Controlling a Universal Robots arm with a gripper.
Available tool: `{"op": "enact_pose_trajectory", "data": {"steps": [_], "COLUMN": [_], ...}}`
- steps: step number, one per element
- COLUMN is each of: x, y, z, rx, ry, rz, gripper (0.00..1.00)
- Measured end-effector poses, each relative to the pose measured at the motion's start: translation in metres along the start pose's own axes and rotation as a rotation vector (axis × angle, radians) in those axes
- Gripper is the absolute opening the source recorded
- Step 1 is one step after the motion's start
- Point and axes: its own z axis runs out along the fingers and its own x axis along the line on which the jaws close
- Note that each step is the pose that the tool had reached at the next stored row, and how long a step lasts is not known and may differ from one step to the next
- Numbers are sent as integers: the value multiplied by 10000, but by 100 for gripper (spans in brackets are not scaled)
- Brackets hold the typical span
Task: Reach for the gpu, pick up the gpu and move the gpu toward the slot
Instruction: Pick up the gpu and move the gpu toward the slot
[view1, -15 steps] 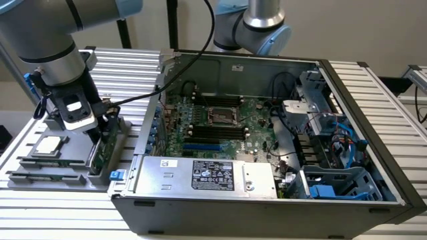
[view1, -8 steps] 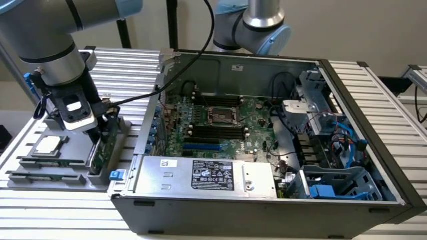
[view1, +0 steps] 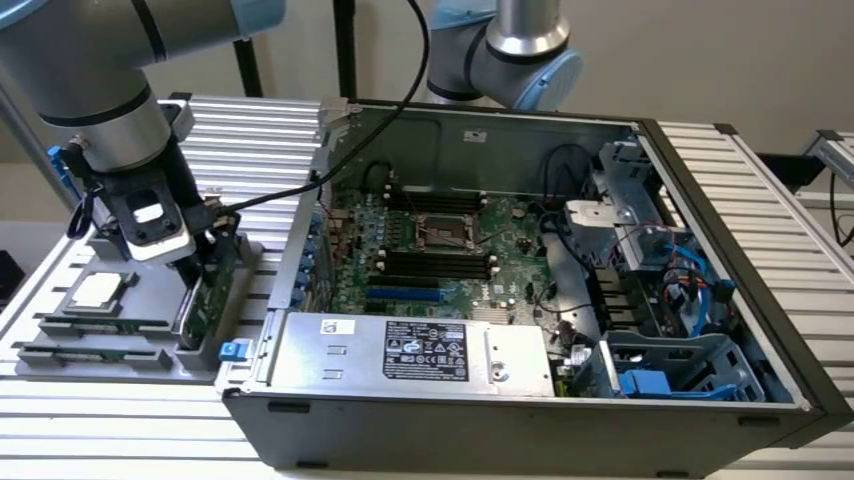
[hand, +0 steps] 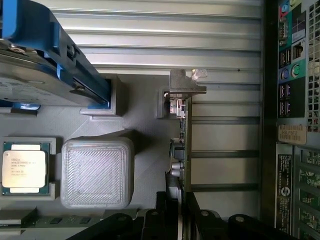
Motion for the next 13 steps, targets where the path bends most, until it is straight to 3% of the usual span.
{"op": "enact_pose_trajectory", "data": {"steps": [4,13], "x": [-1,-11], "y": [1,1], "z": [-3,-110], "rx": [-5,-1], "ry": [-1,61], "rz": [0,1], "gripper": [26,26]}}
